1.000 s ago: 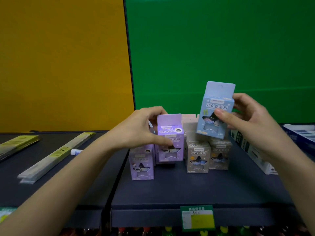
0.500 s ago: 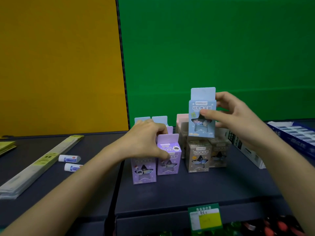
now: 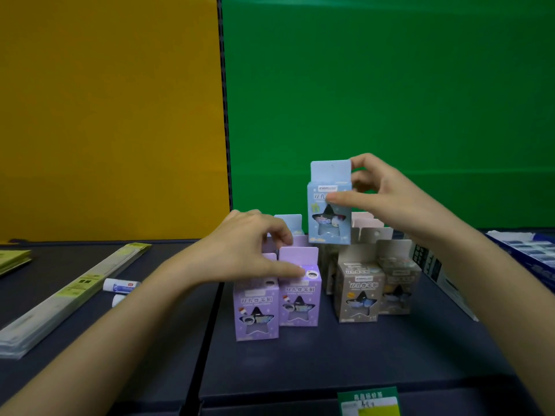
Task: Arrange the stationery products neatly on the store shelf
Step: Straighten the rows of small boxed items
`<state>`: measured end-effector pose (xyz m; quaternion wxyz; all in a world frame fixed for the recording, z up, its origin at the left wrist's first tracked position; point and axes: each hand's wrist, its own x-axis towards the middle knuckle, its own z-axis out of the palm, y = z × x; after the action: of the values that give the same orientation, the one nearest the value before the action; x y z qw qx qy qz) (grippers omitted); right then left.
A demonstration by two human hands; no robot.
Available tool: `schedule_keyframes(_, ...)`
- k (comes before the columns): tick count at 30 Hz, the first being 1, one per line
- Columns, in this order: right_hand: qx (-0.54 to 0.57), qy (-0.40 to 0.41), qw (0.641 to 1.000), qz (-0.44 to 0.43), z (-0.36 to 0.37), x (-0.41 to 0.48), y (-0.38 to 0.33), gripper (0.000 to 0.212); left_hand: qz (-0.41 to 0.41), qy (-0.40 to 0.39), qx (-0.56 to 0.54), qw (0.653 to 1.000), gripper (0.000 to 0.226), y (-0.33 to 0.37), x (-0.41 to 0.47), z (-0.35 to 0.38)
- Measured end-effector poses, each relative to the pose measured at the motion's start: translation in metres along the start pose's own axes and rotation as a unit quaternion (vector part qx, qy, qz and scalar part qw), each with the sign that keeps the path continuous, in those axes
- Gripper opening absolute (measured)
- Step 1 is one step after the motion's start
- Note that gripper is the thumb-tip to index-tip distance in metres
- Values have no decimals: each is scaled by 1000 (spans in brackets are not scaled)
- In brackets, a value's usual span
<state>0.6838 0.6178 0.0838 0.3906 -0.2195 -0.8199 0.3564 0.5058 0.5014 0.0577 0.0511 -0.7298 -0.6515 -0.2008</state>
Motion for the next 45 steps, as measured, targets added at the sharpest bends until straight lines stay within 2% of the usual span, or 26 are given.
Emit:
schedule_keyframes(3, -2, -2, 1000, -14, -1, 17, -2, 28, -12, 86, -96, 992, 36, -21, -1, -11)
schedule_keyframes(5, -23, -6, 999, -25, 0, 28, -3, 33, -35, 109, -94, 989, 22, -36, 2, -13)
schedule_keyframes(8, -47, -31, 998, -32, 3, 38, -1, 40, -58, 91, -77, 991, 16, -51, 7, -10)
schedule_keyframes(14, -29, -106, 994, -5, 10, 49, 7, 31, -70, 39, -140, 987, 15, -61, 6, -1)
schedule_keyframes(19, -34, -153, 988, 13, 11, 53, 14, 36, -75, 64, -186, 978, 19, -60, 7, 0)
schedule_keyframes(23, -109, -169, 980, 2, 14, 55, 17, 40, -70, 52, -220, 972, 26, -60, 6, 1)
schedule_keyframes(28, -171, -202, 964, 27, 19, 58, 21, 38, -67, 49, -232, 969, 34, -63, 4, 5)
schedule_keyframes(32, -221, -238, 945, 36, 25, 61, 25, 33, -84, 53, -238, 966, 31, -65, 2, 6)
schedule_keyframes(37, -287, -277, 917, 25, 31, 64, 28, 31, -91, 65, -235, 965, 16, -67, 2, 10)
schedule_keyframes(42, -278, -289, 916, 22, 32, 67, 32, 30, -95, 77, -237, 964, 16, -68, 0, 9)
schedule_keyframes(45, -295, -283, 913, 8, 32, 68, 31, 22, -91, 77, -245, 962, 14, -69, -1, 9)
